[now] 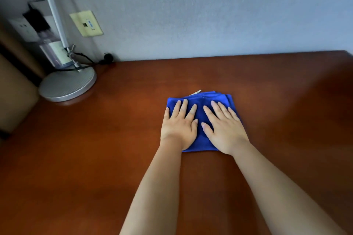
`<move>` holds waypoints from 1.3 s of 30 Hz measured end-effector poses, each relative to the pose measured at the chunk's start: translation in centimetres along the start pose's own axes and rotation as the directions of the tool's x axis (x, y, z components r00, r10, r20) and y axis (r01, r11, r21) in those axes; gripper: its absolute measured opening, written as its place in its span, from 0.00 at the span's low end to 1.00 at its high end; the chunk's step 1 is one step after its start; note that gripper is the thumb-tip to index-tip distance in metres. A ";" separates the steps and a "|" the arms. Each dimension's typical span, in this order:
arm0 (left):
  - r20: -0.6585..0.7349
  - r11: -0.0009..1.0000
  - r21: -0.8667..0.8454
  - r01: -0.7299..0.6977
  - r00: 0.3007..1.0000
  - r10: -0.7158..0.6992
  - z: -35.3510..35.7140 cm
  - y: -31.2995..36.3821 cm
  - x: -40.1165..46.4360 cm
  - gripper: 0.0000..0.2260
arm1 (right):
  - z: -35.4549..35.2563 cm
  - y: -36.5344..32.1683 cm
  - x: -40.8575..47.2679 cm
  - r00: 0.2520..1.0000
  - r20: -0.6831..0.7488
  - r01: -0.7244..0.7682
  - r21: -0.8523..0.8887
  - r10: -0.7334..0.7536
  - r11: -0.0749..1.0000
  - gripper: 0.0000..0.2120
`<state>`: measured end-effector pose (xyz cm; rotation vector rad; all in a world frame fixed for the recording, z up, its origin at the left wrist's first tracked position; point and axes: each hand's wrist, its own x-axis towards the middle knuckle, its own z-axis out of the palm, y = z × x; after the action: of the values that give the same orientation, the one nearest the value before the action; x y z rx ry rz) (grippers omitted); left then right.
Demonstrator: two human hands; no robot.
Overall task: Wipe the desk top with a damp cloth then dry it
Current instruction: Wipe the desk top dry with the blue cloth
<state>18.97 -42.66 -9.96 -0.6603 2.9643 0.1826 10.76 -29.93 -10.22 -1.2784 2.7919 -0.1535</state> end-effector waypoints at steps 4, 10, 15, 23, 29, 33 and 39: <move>0.004 1.000 0.010 -0.012 1.000 0.012 0.5 0.6 -3.8 0.24 | 0.2 -1.1 -4.1 1.000 0.008 -0.017 0.000 0.017 1.000 0.28; -0.013 1.000 0.004 -0.024 1.000 0.024 1.2 0.9 -6.0 0.24 | 0.8 -1.5 -6.3 1.000 -0.017 -0.025 -0.004 0.025 1.000 0.29; -0.027 0.999 -0.012 -0.031 0.999 0.031 1.2 0.7 -4.9 0.24 | 1.2 -1.2 -5.5 0.998 -0.049 -0.039 -0.011 0.038 0.999 0.39; -0.050 0.999 -0.038 -0.036 0.998 0.034 0.5 0.0 0.2 0.24 | 0.8 0.1 -0.4 0.997 -0.059 -0.045 -0.011 0.045 0.999 0.31; -0.055 0.999 -0.050 -0.022 0.998 0.019 -0.2 -0.8 5.4 0.24 | -0.3 1.6 5.3 0.999 0.039 -0.031 -0.010 0.031 0.999 0.29; -0.050 0.998 -0.061 0.000 0.999 -0.003 -0.9 -1.1 8.7 0.24 | -1.7 2.1 10.3 0.978 0.198 -0.077 0.017 0.072 0.997 0.28; -0.075 0.995 -0.095 -0.003 0.997 -0.004 -1.7 -2.8 15.4 0.23 | -0.7 2.6 16.4 0.984 0.063 -0.169 0.001 0.168 0.986 0.28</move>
<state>6.20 -51.77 -10.42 -0.6934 3.0428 0.3074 -1.95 -40.61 -10.17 -1.0202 2.8259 -0.1110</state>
